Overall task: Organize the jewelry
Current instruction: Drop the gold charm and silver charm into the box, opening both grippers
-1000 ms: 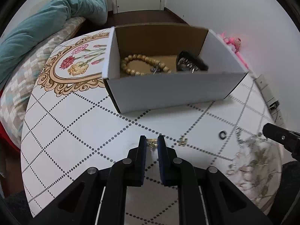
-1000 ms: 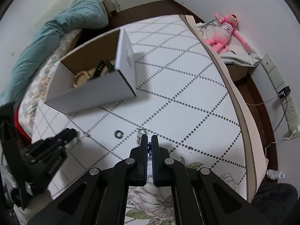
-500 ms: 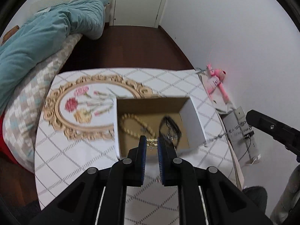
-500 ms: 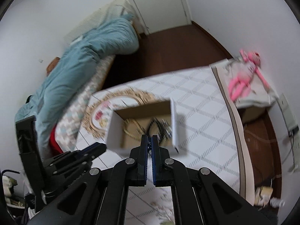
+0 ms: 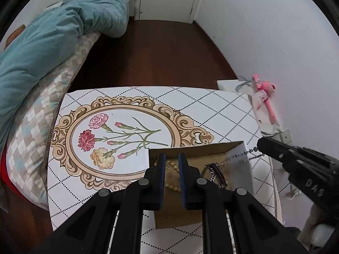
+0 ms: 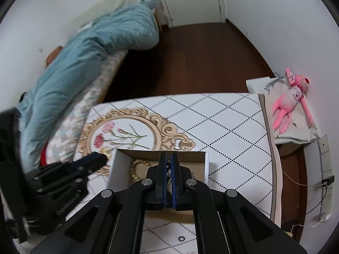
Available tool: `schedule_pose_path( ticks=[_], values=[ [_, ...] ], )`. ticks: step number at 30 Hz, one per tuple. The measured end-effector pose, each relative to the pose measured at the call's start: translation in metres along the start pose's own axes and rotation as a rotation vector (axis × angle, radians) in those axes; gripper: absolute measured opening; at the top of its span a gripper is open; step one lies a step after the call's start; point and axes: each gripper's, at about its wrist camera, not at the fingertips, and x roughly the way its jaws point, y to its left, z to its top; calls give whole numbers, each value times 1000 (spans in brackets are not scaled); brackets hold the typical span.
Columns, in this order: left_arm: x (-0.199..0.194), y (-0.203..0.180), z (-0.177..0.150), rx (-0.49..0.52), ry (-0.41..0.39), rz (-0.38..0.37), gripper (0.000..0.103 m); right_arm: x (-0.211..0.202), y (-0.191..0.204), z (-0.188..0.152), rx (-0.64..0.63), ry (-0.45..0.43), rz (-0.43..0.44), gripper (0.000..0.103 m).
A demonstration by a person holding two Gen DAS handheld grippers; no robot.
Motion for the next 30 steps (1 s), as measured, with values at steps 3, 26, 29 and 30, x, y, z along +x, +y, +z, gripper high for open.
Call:
schedule_pose_path(
  ticks=[3, 26, 29, 30],
  values=[
    [1, -1, 3, 5, -8, 43, 27, 21, -6, 2, 4, 71, -16, 4],
    [-18, 13, -42, -30, -84, 233, 103, 12, -22, -64, -23, 54, -337, 103],
    [-27, 12, -45, -34, -103, 233, 103, 0, -21, -68, -19, 20, -352, 103],
    [-32, 10, -47, -33, -111, 233, 103, -5, -20, -68, -19, 5, -358, 103]
  ],
)
